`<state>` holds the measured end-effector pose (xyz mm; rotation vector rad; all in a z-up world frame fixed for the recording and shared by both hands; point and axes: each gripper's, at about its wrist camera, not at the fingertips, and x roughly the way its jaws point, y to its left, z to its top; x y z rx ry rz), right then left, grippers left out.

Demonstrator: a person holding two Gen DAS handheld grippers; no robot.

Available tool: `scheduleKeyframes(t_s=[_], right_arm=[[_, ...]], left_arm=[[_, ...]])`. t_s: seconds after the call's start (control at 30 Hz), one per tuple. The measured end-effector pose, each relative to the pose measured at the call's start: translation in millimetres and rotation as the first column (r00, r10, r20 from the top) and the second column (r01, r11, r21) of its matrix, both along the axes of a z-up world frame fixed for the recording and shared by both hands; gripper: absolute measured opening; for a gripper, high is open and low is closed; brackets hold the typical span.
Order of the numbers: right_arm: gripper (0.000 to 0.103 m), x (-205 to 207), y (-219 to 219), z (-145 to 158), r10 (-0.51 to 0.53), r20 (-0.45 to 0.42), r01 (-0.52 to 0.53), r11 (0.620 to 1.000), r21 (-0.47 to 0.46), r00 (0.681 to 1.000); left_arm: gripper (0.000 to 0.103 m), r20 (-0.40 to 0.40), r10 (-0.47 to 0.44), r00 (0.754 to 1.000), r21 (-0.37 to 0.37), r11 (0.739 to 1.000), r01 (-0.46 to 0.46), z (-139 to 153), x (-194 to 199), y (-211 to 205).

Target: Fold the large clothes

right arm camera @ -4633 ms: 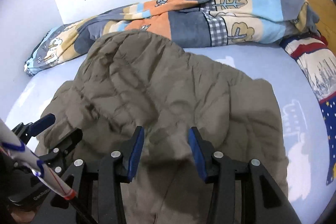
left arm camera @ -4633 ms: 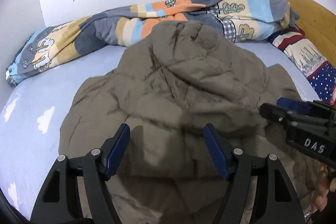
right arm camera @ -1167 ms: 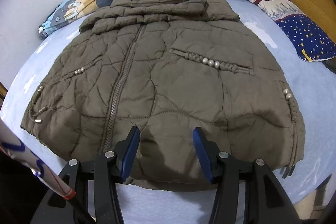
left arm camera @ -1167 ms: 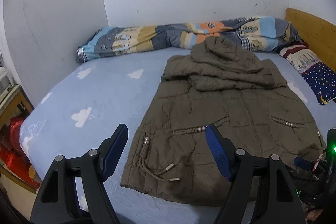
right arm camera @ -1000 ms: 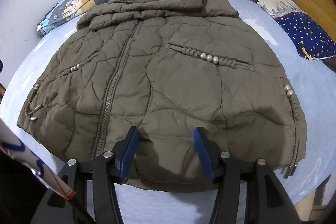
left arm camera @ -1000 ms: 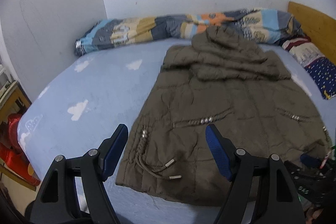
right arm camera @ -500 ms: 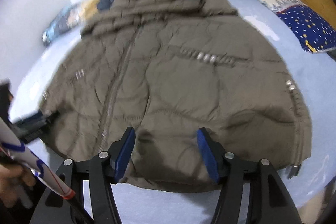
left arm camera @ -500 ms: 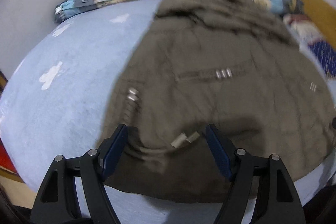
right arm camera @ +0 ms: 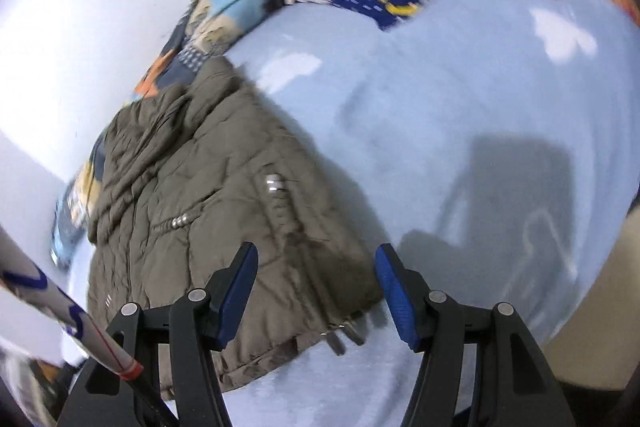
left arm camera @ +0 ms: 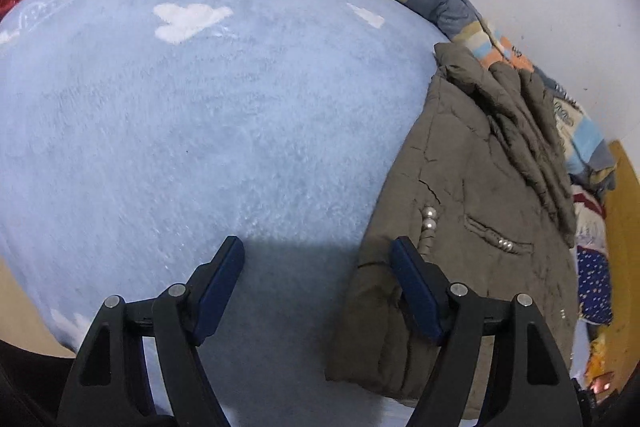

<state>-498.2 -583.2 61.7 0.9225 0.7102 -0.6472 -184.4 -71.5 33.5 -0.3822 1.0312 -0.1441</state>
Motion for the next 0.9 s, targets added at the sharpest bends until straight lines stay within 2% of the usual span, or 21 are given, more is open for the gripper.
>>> scheduleKeyframes(t_s=[0.13, 0.3, 0.5, 0.6, 0.77, 0.9], right_arm=[[0.066, 1.2, -4.9, -1.8, -0.024, 0.014, 0.024, 1.000, 0.014, 1.000], [0.072, -12.4, -18.0, -11.1, -0.092, 0.038, 0.089, 0.994, 0.066, 0.995], [0.073, -21.6, -28.6, -26.9, -0.150, 0.073, 0.138, 0.980, 0.146, 0.986], [0.077, -17.3, -29.6, -32.6, -0.147, 0.062, 0.136, 0.979, 0.152, 0.987], [0.078, -9.9, -22.1, -35.7, -0.138, 0.074, 0.126, 0.981, 0.149, 0.988], [0.078, 5.1, -7.7, -38.5, -0.059, 0.098, 0.043, 0.986, 0.163, 0.993]], left_arm=[[0.075, -0.005, -0.003, 1.000, -0.037, 0.999, 0.003, -4.7, -5.3, -3.0], [0.075, 0.011, -0.042, 0.999, -0.008, 0.999, 0.042, -5.7, -17.7, -11.1], [0.075, 0.015, -0.065, 0.998, -0.015, 0.998, 0.066, -9.7, -23.0, -23.1], [0.075, 0.018, -0.072, 0.997, -0.020, 0.997, 0.072, -10.5, -23.6, -25.6], [0.075, 0.021, -0.094, 0.995, -0.071, 0.993, 0.095, -11.3, -29.5, -30.8], [0.075, 0.017, -0.151, 0.988, -0.122, 0.981, 0.151, -14.0, -38.1, -44.7]])
